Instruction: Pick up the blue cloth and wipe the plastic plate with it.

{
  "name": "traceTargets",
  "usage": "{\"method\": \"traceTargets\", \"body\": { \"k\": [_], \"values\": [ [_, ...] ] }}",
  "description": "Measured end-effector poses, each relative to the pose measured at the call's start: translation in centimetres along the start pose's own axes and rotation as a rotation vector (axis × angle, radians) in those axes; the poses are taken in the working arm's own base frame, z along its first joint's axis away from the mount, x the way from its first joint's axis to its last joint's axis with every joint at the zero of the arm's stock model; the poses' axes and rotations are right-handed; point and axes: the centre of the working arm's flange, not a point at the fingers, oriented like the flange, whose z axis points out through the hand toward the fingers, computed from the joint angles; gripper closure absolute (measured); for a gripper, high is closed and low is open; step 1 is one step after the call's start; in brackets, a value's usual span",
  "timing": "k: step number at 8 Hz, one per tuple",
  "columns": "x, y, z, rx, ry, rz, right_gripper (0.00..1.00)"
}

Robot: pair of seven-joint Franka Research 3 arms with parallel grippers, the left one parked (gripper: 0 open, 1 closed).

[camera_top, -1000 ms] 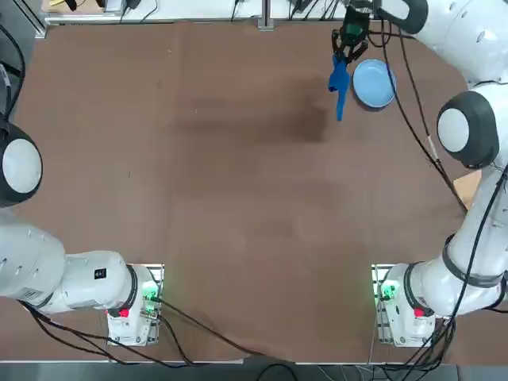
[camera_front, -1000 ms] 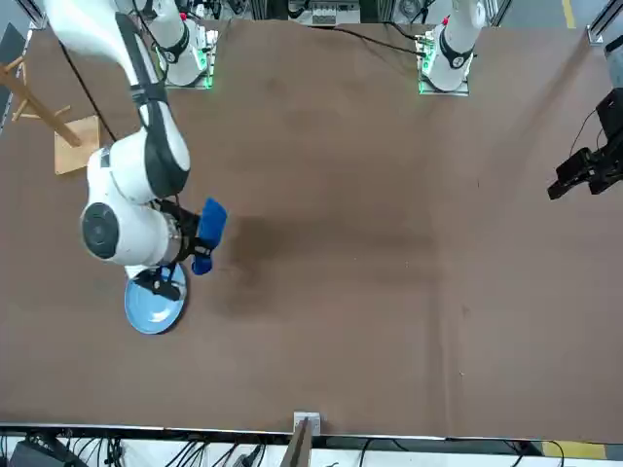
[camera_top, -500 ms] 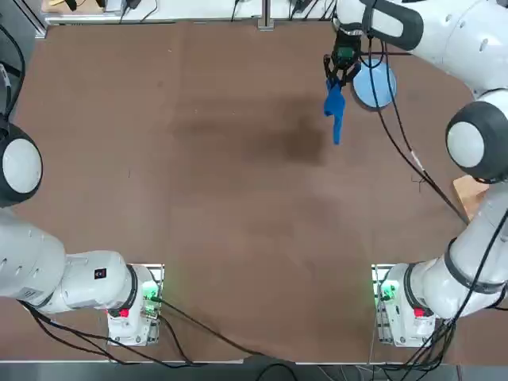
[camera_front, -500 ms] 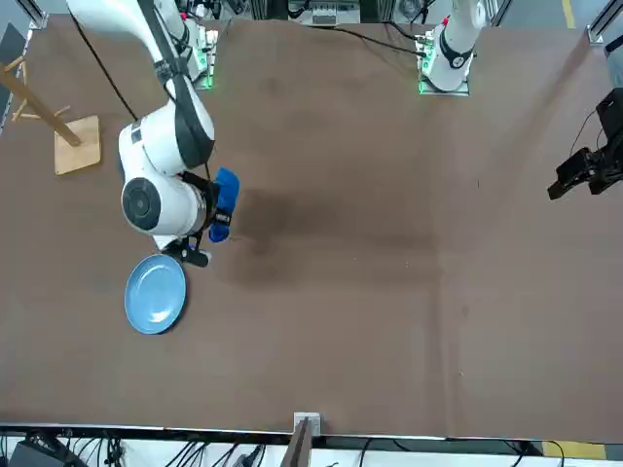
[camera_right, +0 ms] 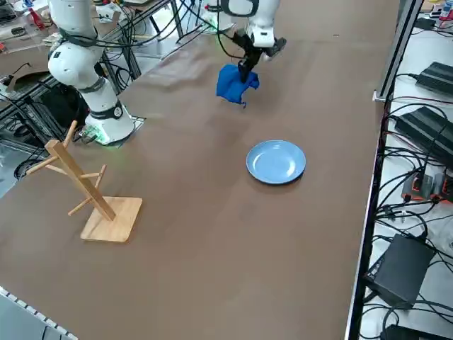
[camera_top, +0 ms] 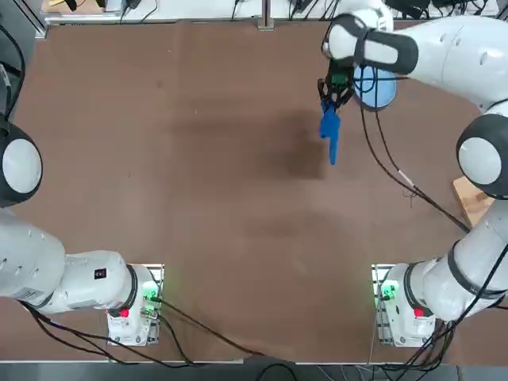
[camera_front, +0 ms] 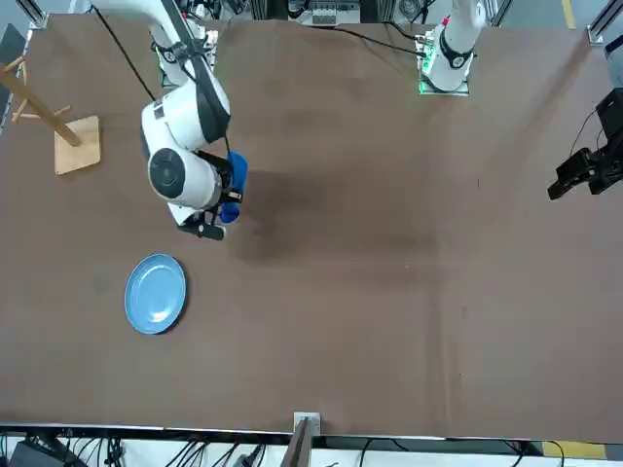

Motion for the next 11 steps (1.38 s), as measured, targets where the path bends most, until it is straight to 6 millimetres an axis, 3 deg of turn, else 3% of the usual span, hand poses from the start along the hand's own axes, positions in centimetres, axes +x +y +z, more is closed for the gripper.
{"method": "traceTargets", "body": {
  "k": [2, 4, 8, 10, 11],
  "values": [
    [-0.3, 1.1, 4.4, -0.003, 0.02, 0.008, 0.92],
    [-1.0, 2.1, 7.5, -0.014, 0.021, 0.013, 0.92],
    [-2.2, 3.2, 10.9, -0.025, 0.019, 0.027, 0.91],
    [-2.1, 3.2, 11.0, -0.021, 0.03, 0.036, 0.78],
    [-1.9, 3.1, 10.8, -0.019, 0.04, 0.044, 0.63]
  ]
}}
